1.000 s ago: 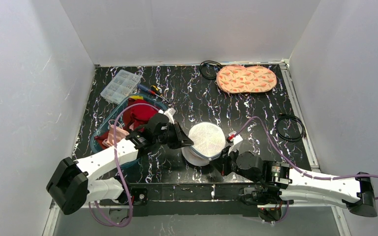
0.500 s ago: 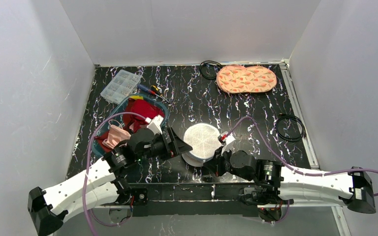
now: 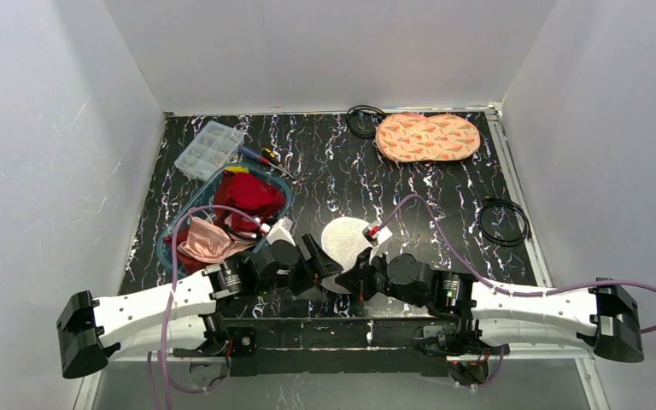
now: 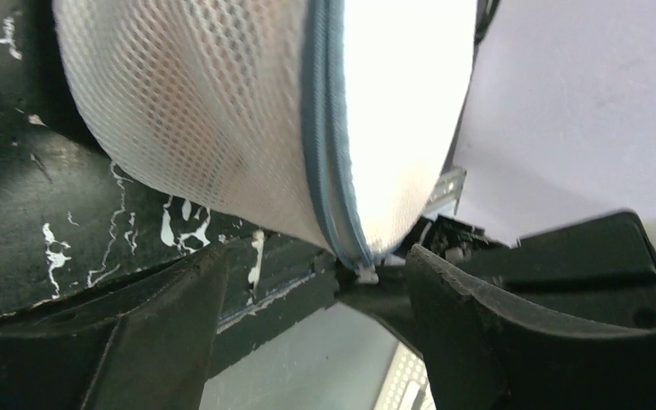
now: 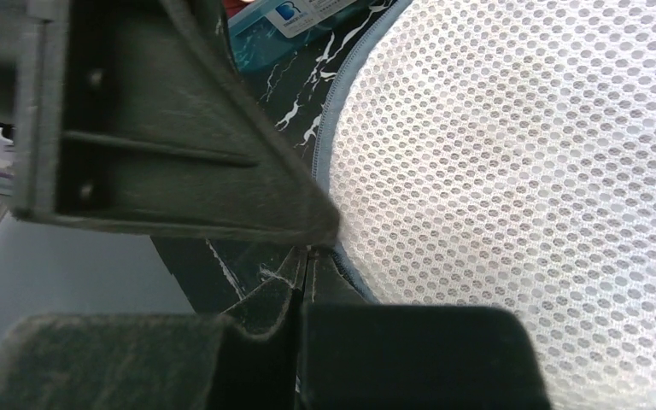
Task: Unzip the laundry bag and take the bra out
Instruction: Unzip the laundry bag at the center of the board.
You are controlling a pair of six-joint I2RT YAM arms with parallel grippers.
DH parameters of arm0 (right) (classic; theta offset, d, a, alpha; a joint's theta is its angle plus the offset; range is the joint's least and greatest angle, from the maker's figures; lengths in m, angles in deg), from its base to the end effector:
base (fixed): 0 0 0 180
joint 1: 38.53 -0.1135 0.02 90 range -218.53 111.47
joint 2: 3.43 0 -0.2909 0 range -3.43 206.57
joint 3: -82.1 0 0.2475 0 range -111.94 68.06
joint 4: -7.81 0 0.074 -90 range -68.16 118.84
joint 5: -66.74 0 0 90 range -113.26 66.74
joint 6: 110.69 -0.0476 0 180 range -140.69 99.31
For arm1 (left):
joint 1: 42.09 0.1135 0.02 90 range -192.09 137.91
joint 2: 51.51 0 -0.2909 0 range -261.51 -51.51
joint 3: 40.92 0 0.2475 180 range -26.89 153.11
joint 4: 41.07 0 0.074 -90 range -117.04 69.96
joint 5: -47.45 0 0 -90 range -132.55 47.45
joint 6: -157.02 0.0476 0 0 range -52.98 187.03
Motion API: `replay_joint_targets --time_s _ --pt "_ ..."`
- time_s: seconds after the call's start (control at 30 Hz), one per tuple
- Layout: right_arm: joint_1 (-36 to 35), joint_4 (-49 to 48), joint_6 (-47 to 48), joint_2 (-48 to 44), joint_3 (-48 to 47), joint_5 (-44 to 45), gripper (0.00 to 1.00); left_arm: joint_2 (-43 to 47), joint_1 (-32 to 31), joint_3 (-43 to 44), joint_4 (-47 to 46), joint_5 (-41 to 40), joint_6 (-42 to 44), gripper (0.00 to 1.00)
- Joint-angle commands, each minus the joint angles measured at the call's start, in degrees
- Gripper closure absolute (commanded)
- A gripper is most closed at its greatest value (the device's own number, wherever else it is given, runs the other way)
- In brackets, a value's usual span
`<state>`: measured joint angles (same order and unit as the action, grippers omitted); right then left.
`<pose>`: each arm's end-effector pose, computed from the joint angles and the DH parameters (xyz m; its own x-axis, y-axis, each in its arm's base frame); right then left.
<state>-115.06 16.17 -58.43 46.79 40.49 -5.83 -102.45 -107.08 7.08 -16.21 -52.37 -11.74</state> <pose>0.0588 0.1842 0.2652 -0.5808 0.0821 -0.8099 -0.6393 0.5698 0.5163 0.0880 -0.1695 0.2703 -0.8517 -0.4603 -0.2504 -0.0318 0.5224 -0.8521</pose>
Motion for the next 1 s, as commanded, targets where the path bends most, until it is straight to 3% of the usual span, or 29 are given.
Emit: replay_joint_targets --time_s 0.0,0.23,0.53,0.97 --pt "-0.2 -4.7 -0.4 0.2 -2.0 -1.6 0.99 -1.5 -0.2 3.0 2.3 -7.4 -3.0 0.28" --pt "-0.2 -4.3 -0.8 -1.8 -0.6 -1.3 0.99 0.2 0.4 3.2 5.7 -12.5 -5.3 0.36" --pt "-0.3 -4.2 -1.1 -2.5 0.2 -1.5 0.99 -2.6 2.2 4.1 5.1 -11.2 -4.2 0.65" --pt "-0.2 0.5 -1.5 -6.7 1.6 0.0 0.99 -1.4 5.4 3.0 5.5 -9.6 -3.8 0.96"
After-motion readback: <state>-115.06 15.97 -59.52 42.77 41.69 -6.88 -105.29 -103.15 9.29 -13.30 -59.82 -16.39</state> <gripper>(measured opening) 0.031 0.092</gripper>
